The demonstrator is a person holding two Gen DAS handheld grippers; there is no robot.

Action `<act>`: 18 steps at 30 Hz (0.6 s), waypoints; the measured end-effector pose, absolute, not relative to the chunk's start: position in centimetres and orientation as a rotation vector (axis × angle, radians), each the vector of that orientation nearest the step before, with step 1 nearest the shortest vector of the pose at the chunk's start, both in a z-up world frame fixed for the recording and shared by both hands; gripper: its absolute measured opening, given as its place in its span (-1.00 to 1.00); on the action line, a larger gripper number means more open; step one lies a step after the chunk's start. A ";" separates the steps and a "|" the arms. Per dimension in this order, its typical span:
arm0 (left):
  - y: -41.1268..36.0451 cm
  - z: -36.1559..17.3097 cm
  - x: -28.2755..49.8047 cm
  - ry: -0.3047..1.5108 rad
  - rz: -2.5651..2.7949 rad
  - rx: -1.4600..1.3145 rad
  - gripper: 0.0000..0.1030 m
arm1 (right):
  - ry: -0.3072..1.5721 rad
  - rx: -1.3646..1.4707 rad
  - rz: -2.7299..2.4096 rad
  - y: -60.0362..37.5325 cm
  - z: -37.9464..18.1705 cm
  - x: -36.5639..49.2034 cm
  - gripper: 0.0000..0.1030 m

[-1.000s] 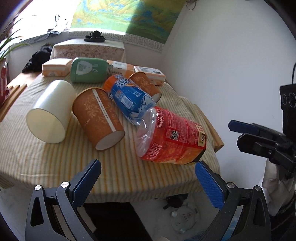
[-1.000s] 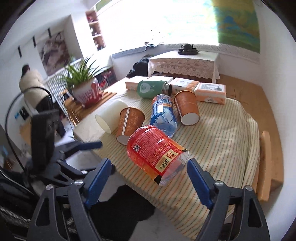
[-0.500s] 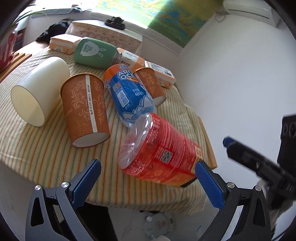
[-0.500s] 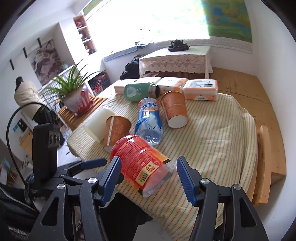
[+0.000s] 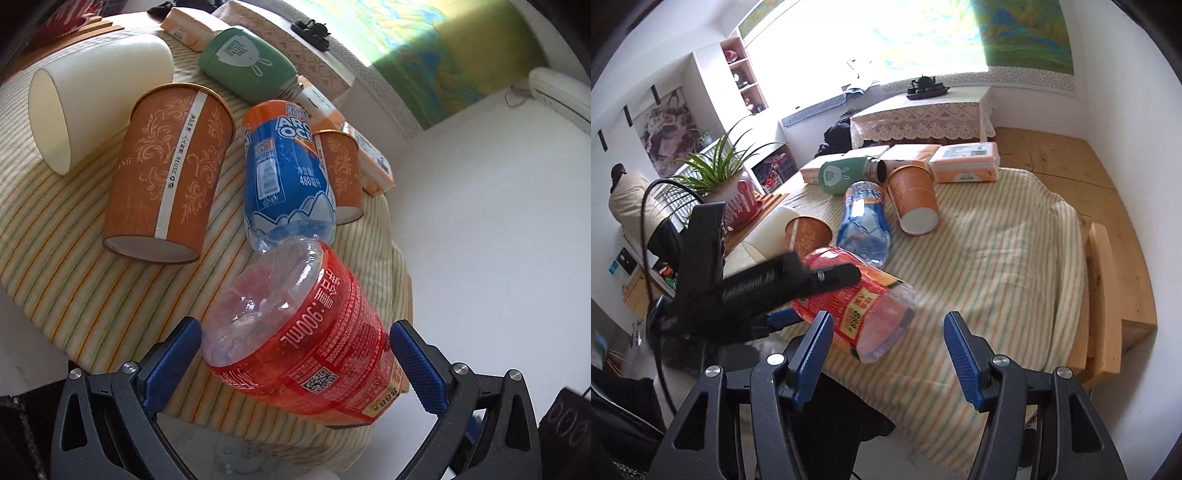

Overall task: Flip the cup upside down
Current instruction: 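Grasp the red bottle with the left gripper while the right gripper releases it, then rotate the red bottle upright with the left gripper and lower it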

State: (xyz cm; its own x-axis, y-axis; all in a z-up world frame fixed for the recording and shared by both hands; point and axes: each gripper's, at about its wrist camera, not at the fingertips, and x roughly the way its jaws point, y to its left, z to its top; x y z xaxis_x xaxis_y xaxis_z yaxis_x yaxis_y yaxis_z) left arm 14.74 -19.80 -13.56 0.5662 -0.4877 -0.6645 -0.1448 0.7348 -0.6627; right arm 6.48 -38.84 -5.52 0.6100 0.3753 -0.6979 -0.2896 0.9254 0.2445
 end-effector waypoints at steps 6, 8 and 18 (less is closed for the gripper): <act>-19.8 -13.7 14.7 0.939 -0.227 -0.717 0.98 | 0.836 0.138 0.374 -39.9 -6.3 6.3 0.13; -19.7 -13.6 14.5 0.925 -0.232 -0.704 0.95 | 0.837 0.141 0.373 -40.0 -6.5 6.4 0.13; -20.5 -12.3 13.6 0.866 -0.275 -0.593 0.93 | 0.827 0.163 0.366 -40.2 -7.1 6.2 0.13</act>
